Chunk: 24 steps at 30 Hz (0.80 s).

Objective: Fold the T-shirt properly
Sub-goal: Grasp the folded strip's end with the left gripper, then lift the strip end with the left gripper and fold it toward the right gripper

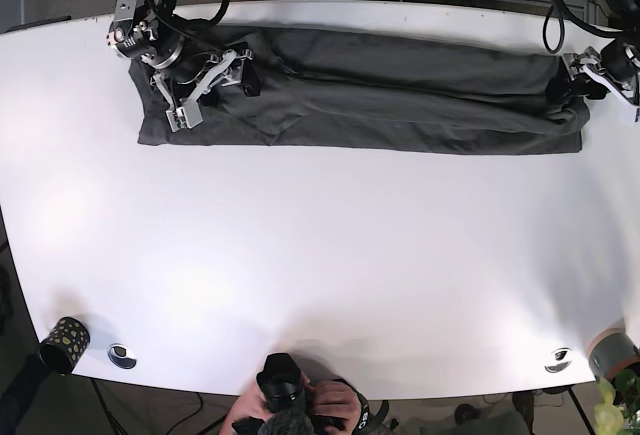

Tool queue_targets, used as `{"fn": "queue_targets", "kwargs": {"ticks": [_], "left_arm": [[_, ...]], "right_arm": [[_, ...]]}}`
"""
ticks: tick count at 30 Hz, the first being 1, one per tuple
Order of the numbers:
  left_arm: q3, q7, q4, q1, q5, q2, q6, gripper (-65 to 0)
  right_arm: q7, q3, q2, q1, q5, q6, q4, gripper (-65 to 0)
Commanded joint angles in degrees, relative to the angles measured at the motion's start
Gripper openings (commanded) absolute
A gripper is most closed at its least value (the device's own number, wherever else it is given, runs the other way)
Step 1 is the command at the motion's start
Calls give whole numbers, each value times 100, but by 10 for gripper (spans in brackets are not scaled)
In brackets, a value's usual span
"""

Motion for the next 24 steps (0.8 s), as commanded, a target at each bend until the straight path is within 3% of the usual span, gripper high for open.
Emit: {"fn": "queue_targets", "kwargs": {"ticks": [1,11,18,24], "left_arm": [[70,-9,74,-28,-68,-143,-10,-17],[220,-44,65,-72,-33,-117,-10,-19],[483,-44,-208,-318,-33,-117,-10,-211],[615,-44,-779,-644,20,-126,-10,-226]], "right_arm": [[-37,13,49,12,-2,2,54,-193],[-29,31,58,12,-2,2,62,-193],[-29,31,58,12,-2,2,62,-193],[-29,31,49,12,-2,2,62,-193]]}}
